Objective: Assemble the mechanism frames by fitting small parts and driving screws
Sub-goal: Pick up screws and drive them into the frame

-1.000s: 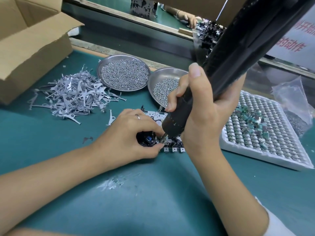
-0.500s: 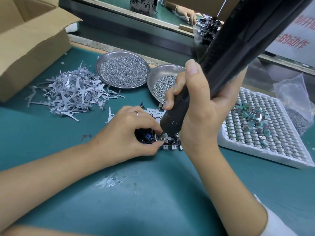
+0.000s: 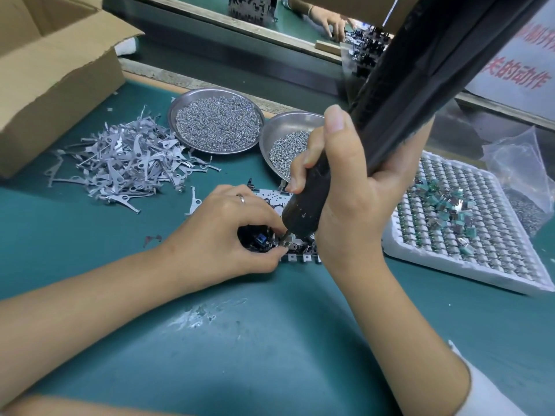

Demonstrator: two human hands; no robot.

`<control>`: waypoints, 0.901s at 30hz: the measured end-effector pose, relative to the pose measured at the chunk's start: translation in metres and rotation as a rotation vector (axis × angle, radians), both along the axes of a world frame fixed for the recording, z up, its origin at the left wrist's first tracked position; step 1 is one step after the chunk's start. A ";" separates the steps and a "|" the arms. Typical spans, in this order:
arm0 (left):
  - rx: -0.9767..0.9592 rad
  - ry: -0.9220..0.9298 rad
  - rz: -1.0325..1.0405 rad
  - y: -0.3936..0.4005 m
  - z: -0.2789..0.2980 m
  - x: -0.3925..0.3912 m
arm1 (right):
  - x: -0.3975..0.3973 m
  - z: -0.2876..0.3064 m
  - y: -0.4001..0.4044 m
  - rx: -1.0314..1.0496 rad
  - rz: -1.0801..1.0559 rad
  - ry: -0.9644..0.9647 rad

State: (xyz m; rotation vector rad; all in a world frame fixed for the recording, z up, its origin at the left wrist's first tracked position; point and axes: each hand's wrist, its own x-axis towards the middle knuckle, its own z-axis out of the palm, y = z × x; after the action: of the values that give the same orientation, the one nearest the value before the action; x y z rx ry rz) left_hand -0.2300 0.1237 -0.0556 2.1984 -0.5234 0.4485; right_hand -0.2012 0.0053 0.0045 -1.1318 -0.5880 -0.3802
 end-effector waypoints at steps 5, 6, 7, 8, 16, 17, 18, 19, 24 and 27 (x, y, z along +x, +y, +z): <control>0.002 -0.003 0.006 0.000 0.001 -0.001 | 0.004 0.005 -0.010 0.054 -0.002 -0.022; 0.002 -0.001 0.007 0.000 0.001 -0.001 | 0.006 0.006 -0.012 0.060 -0.015 -0.022; 0.003 0.000 0.008 0.000 0.001 -0.001 | 0.008 0.005 -0.014 0.063 -0.025 -0.014; 0.005 0.000 0.008 0.000 0.001 -0.002 | 0.009 0.003 -0.014 0.057 -0.034 0.000; 0.032 -0.009 0.016 -0.001 0.002 -0.002 | 0.014 -0.002 -0.014 0.002 -0.011 0.140; 0.033 -0.008 0.018 -0.001 0.002 -0.002 | 0.014 -0.001 -0.015 0.009 -0.005 0.150; 0.036 -0.009 0.021 -0.001 0.002 -0.003 | 0.014 -0.001 -0.015 0.012 -0.004 0.161; 0.039 -0.010 0.024 -0.001 0.002 -0.003 | 0.013 0.000 -0.015 0.005 -0.002 0.171; 0.053 -0.005 0.028 -0.001 0.002 -0.003 | 0.014 0.000 -0.033 -0.164 -0.030 0.037; 0.056 -0.015 0.031 -0.001 0.002 -0.003 | 0.011 -0.018 -0.051 -0.257 -0.282 -0.123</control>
State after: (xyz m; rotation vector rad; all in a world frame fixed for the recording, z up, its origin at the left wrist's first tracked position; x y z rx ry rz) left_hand -0.2333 0.1228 -0.0534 2.2611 -0.5168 0.4727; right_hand -0.1901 -0.0457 -0.0135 -1.4517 -0.5971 -0.6336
